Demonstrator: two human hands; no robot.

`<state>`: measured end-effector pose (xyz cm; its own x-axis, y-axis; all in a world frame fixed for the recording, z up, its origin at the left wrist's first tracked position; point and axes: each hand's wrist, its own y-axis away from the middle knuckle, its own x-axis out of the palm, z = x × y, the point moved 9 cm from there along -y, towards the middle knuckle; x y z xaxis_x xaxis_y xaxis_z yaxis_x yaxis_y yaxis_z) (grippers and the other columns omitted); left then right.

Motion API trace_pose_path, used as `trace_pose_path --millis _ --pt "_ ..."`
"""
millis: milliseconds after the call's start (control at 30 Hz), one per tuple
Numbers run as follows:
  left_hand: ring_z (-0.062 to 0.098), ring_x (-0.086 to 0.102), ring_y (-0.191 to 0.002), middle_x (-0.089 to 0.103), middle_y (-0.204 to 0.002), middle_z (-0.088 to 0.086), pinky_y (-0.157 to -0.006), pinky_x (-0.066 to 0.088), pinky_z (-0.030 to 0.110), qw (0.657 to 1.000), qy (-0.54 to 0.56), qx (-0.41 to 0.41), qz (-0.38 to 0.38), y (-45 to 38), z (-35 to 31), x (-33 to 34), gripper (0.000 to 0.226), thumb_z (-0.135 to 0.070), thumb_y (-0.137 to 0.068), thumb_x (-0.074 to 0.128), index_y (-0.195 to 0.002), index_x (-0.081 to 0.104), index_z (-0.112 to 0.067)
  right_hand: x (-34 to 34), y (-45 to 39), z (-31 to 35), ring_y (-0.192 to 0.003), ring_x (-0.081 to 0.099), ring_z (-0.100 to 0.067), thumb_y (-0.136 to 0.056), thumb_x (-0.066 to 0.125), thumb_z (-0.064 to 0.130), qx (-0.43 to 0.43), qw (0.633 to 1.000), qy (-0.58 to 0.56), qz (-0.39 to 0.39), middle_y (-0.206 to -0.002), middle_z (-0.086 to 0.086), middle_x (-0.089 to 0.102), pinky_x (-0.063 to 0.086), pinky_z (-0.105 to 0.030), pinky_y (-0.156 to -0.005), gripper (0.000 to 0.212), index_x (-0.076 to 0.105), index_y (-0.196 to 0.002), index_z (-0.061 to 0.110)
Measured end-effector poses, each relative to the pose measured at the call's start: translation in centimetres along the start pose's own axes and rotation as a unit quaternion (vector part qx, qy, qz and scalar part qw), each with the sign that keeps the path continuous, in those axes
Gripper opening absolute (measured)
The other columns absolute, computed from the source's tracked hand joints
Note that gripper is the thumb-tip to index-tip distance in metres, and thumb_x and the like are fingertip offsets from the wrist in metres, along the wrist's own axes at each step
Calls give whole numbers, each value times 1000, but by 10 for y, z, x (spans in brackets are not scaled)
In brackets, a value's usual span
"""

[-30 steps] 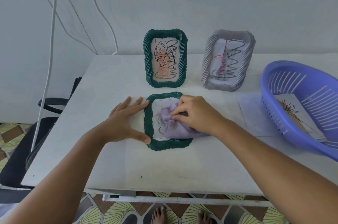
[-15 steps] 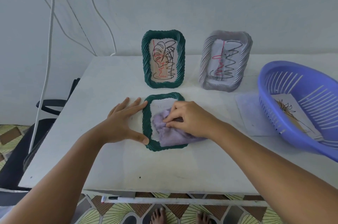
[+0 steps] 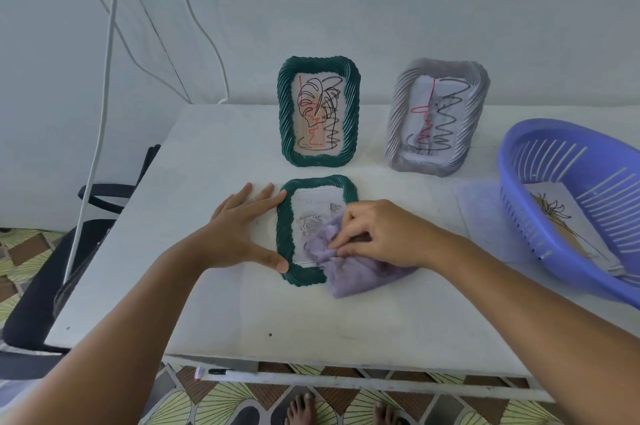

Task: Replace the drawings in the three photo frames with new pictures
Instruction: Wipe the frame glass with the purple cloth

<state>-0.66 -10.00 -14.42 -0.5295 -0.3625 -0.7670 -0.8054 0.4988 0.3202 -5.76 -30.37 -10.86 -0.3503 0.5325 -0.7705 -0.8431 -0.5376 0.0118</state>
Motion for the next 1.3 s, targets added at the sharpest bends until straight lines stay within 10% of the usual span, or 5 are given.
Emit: trace_pose_path --millis 167,367,567,1133,1300 --pt "-3 -20 -150 -1 -162 -37 -125 -8 41 1000 -5 -4 4 -1 2 0 129 -82 -46 82 -152 12 -62 -7 -18 0 -84 60 -9 -90 75 37 16 994 30 -102 -93 9 62 51 -38 -80 15 82 -102 31" --pt "-1 -21 -150 -2 -162 -37 -125 -8 46 1000 -4 -2 7 -2 4 2 132 -90 -40 76 -151 10 -64 6 -5 6 -84 59 -5 -87 79 33 -11 1000 6 9 -90 13 60 49 -26 -79 12 82 -99 33" --pt "-4 -20 -150 0 -162 -37 -125 -8 39 1000 -7 0 1 -2 3 2 127 -87 -39 78 -147 11 -69 4 -26 10 -81 59 -11 -91 73 36 -3 993 40 -111 -89 5 61 50 -38 -78 15 82 -100 29" --pt "-2 -20 -150 -1 -162 -36 -125 -8 40 1000 -7 0 0 -2 2 1 129 -84 -41 80 -149 11 -67 16 -14 14 -85 58 -4 -91 74 37 -17 1000 14 -12 -92 13 60 49 -30 -80 14 81 -102 34" --pt "-4 -19 -149 -1 -161 -38 -125 -7 38 1000 -3 -5 2 -1 1 1 125 -79 -44 83 -146 12 -69 3 -28 8 -82 55 -10 -95 69 35 10 990 65 -125 -91 6 59 46 -31 -75 15 81 -102 30"
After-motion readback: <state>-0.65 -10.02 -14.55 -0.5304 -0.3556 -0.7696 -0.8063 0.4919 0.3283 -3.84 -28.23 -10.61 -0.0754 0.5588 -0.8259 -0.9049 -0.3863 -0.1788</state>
